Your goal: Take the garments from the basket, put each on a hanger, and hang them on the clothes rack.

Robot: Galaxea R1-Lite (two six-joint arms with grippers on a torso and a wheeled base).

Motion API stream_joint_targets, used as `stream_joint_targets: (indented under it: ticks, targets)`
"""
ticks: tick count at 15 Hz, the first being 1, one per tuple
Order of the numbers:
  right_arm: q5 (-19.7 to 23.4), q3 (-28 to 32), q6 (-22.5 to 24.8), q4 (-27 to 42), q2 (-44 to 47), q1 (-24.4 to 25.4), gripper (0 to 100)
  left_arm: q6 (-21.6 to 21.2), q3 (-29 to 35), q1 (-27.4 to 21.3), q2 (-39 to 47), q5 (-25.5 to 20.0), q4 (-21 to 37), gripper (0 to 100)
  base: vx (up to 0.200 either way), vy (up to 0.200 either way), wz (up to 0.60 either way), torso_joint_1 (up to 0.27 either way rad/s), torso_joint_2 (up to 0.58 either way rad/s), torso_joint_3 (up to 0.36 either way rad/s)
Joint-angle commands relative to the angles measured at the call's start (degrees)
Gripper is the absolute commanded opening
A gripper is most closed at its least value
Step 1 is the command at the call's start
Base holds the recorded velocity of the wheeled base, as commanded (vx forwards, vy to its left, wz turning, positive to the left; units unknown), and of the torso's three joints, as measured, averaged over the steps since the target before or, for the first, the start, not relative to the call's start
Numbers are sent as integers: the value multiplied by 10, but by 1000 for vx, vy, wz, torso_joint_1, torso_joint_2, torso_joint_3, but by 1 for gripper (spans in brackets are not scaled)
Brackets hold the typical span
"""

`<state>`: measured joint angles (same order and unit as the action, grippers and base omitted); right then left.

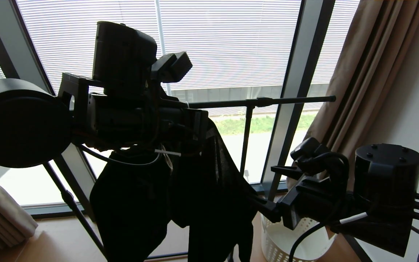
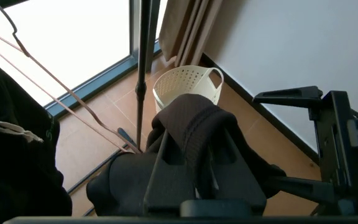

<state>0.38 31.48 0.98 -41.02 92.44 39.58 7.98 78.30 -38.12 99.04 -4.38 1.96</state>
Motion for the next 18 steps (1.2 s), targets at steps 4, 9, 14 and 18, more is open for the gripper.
stream_joint_targets:
  ticks: [4, 9, 14, 18]
  targets:
    - [1, 11, 4, -8, -11, 1, 100, -2, 0, -1, 5, 2, 0, 0, 0, 0, 0, 0, 0, 0]
    - [6, 5, 64, -2, -44, 11, 100, 0, 8, -1, 14, 32, 0, 0, 0, 0, 0, 0, 0, 0]
    - [22, -40, 68, -1, -104, 0, 100, -2, 8, -3, 15, 51, -1, 0, 0, 0, 0, 0, 0, 0]
    - [23, -19, 68, 2, -104, -18, 100, -3, -3, -8, 13, 51, -3, 0, 0, 0, 0, 0, 0, 0]
